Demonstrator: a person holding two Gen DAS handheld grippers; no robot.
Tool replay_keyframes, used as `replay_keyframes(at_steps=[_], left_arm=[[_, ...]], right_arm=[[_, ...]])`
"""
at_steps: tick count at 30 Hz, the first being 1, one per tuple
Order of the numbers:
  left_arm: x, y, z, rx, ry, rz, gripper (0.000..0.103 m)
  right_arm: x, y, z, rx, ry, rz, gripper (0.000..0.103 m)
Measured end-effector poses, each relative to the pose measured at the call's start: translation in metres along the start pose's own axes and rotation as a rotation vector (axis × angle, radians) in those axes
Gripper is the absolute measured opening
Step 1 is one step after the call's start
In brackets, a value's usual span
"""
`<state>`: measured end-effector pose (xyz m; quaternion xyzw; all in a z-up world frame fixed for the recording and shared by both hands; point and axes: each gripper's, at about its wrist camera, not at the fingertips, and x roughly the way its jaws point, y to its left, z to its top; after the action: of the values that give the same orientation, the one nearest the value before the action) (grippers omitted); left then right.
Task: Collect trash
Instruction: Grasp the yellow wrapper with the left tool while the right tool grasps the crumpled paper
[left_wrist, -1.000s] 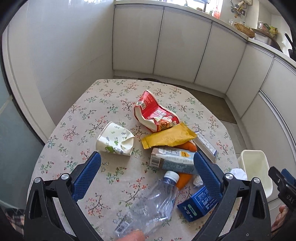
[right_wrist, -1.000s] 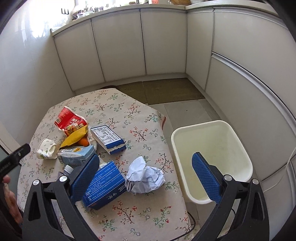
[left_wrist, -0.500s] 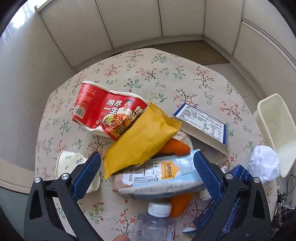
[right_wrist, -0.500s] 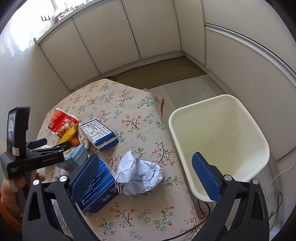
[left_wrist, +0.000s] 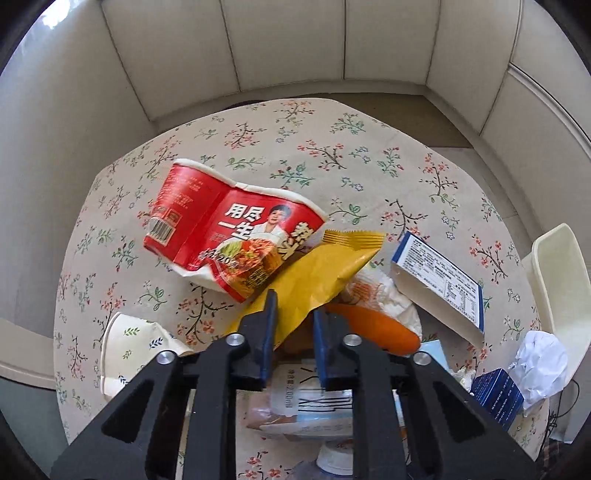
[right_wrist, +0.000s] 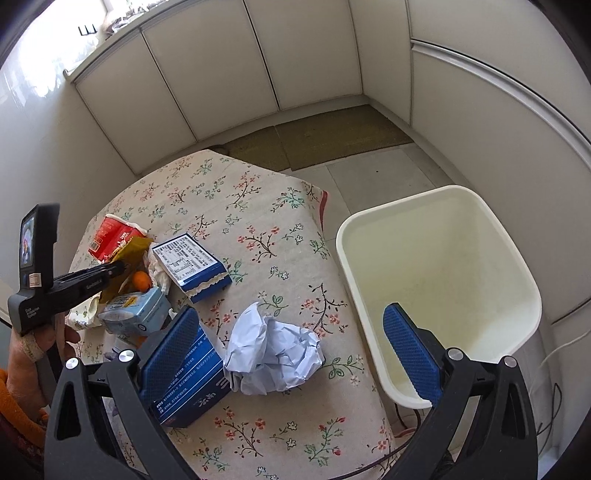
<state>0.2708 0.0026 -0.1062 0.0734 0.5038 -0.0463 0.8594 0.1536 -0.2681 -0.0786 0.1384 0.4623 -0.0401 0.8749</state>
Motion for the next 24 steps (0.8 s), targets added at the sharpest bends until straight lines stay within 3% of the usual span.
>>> replay_keyframes(at_steps=[6, 10, 19, 24], left_arm=[[-0.026, 0.039, -0.018, -0.119, -0.08, -0.046, 0.004], [-0.065, 0.055, -0.034, -0.177, -0.166, -0.147, 0.0], [-0.126, 0.065, -0.089, -0.221, -0.292, -0.378, 0.0], [-0.141, 0.061, -0.093, -0.191, -0.347, -0.436, 0.0]], right_arm=[[0.008, -0.018, -0.004, 0.094, 0.071, 0.009, 0.097], [0.013, -0.026, -0.012, 0.162, 0.132, 0.055, 0.097], [0.027, -0.014, -0.028, 0.181, 0.191, 0.122, 0.097], [0.04, -0.012, -0.034, 0.231, 0.221, 0.169, 0.097]])
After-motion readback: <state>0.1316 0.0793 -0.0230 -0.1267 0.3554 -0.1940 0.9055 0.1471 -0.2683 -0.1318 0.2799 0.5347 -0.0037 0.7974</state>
